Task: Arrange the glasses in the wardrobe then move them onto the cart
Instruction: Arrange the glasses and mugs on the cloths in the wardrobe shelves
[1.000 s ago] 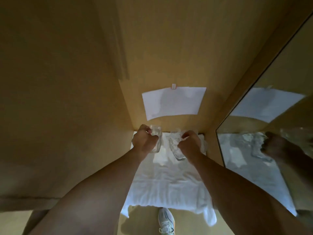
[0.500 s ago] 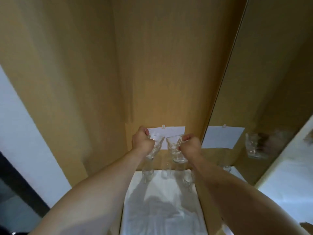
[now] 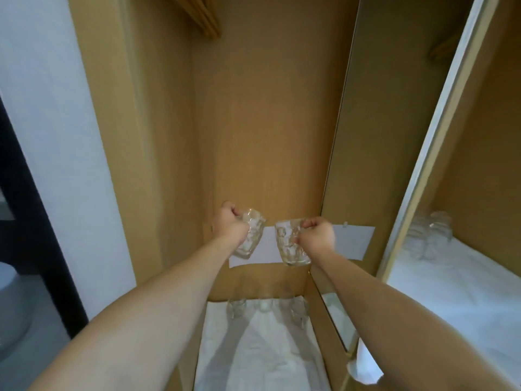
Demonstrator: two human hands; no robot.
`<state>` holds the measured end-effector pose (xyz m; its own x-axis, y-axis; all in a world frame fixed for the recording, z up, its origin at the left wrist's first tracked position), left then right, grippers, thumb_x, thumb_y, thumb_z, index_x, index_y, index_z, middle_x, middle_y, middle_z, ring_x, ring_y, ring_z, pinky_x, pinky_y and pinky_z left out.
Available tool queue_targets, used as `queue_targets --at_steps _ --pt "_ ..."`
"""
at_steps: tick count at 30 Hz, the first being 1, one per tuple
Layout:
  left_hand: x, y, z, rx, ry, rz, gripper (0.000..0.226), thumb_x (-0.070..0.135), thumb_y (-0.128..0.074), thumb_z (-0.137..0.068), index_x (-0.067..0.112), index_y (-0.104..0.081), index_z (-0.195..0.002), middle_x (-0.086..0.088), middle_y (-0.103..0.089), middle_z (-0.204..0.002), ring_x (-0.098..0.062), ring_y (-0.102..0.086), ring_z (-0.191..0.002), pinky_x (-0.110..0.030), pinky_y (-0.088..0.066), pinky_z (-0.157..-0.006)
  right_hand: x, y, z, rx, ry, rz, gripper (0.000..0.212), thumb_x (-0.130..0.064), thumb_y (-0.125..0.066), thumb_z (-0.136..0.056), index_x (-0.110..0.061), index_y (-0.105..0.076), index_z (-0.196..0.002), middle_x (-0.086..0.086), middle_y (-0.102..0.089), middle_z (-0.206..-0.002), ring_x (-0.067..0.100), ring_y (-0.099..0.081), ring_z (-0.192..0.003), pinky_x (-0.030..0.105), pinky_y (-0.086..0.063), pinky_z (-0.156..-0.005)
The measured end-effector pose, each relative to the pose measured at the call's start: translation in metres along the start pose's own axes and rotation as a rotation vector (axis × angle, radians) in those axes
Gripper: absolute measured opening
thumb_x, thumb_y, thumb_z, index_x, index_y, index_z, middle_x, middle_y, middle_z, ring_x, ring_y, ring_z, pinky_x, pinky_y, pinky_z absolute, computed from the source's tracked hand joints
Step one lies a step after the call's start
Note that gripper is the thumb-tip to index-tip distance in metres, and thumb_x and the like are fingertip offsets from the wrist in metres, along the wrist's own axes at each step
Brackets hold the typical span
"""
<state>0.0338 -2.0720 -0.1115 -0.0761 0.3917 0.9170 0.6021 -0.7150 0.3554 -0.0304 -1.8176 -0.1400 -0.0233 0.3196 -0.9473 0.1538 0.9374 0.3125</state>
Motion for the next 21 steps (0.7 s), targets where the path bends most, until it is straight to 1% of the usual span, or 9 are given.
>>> queue_targets --at_steps 4,5,7,9,12,14,16,19,21 --pt "0.013 0.012 0.023 0.050 0.002 -0.017 0.031 -0.008 -0.054 -0.075 0.022 -0.048 -0.078 0.008 -0.057 -0.081 -0.018 -0.052 -0.069 -0.022 -0.041 -0.050 -0.013 0.023 0.015 0.004 0.048 -0.018 0.029 0.013 -0.058 -0.081 -0.017 -0.056 -0.084 0.000 -0.064 -0.078 0.000 -0.058 -0.044 0.017 -0.039 -0.037" --pt "0.015 0.014 0.030 0.068 0.009 -0.026 0.030 -0.007 -0.054 -0.074 0.022 -0.048 -0.077 0.007 -0.058 -0.081 -0.018 -0.052 -0.069 -0.025 -0.043 -0.054 -0.015 0.031 0.019 -0.003 0.054 -0.029 0.030 0.013 -0.059 -0.081 -0.017 -0.056 -0.083 -0.001 -0.064 -0.077 0.000 -0.060 -0.045 0.018 -0.042 -0.038" --pt "0.023 0.017 0.045 0.094 0.012 -0.043 0.031 -0.007 -0.056 -0.073 0.022 -0.050 -0.077 0.006 -0.060 -0.082 -0.016 -0.053 -0.065 -0.026 -0.044 -0.054 -0.016 0.047 0.027 -0.023 0.055 -0.060 0.032 0.014 -0.062 -0.079 -0.017 -0.057 -0.084 -0.001 -0.065 -0.077 0.003 -0.062 -0.053 0.023 -0.048 -0.044" --pt "0.032 0.018 0.063 0.119 0.007 -0.041 0.032 -0.008 -0.058 -0.074 0.023 -0.049 -0.076 0.005 -0.058 -0.083 -0.014 -0.051 -0.063 -0.024 -0.042 -0.050 -0.017 0.064 0.035 -0.047 0.052 -0.057 0.036 0.015 -0.067 -0.077 -0.018 -0.057 -0.084 -0.001 -0.064 -0.083 0.009 -0.062 -0.064 0.025 -0.047 -0.047" --pt "0.046 0.014 0.101 0.142 0.002 -0.032 0.030 -0.008 -0.055 -0.074 0.021 -0.049 -0.077 0.002 -0.060 -0.085 -0.020 -0.055 -0.069 -0.025 -0.044 -0.053 -0.011 0.095 0.052 -0.092 0.059 -0.042 0.041 0.016 -0.072 -0.073 -0.021 -0.058 -0.083 0.002 -0.065 -0.086 0.017 -0.062 -0.070 0.025 -0.044 -0.048" --pt "0.054 0.008 0.127 0.145 0.015 -0.007 0.028 -0.007 -0.051 -0.074 0.021 -0.050 -0.077 -0.001 -0.062 -0.087 -0.022 -0.057 -0.068 -0.024 -0.044 -0.051 -0.003 0.118 0.062 -0.109 0.067 -0.046 0.041 0.016 -0.072 -0.072 -0.021 -0.058 -0.083 0.001 -0.064 -0.084 0.017 -0.062 -0.068 0.025 -0.044 -0.048" --pt "0.060 0.000 0.155 0.158 0.035 0.004 0.029 -0.007 -0.054 -0.074 0.021 -0.050 -0.077 -0.002 -0.061 -0.088 -0.020 -0.053 -0.063 -0.021 -0.041 -0.046 0.006 0.141 0.072 -0.116 0.059 -0.052 0.040 0.017 -0.069 -0.072 -0.020 -0.059 -0.085 -0.001 -0.065 -0.083 0.013 -0.065 -0.065 0.027 -0.049 -0.050" --pt "0.069 -0.021 0.194 0.123 0.030 0.024 0.029 -0.007 -0.053 -0.072 0.021 -0.050 -0.077 -0.004 -0.063 -0.090 -0.025 -0.060 -0.068 -0.026 -0.044 -0.053 0.021 0.174 0.087 -0.125 0.037 -0.074 0.043 0.019 -0.073 -0.068 -0.017 -0.062 -0.090 -0.004 -0.064 -0.085 0.015 -0.067 -0.076 0.037 -0.060 -0.068" --pt "0.077 -0.035 0.213 0.094 0.022 0.036 0.028 -0.006 -0.054 -0.071 0.021 -0.052 -0.079 -0.006 -0.066 -0.093 -0.027 -0.064 -0.072 -0.027 -0.044 -0.054 0.028 0.199 0.096 -0.113 0.032 -0.084 0.045 0.019 -0.074 -0.066 -0.017 -0.062 -0.090 -0.004 -0.064 -0.089 0.015 -0.064 -0.080 0.036 -0.058 -0.067"
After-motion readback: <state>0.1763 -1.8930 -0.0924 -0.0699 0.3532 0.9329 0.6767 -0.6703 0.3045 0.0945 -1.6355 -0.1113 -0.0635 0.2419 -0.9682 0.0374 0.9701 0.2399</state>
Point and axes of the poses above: each hand's wrist, its own z-axis away from the middle knuckle, its own y-axis out of the back of the hand, x = y × z, the point moved 9 cm from there along -z, towards the middle knuckle
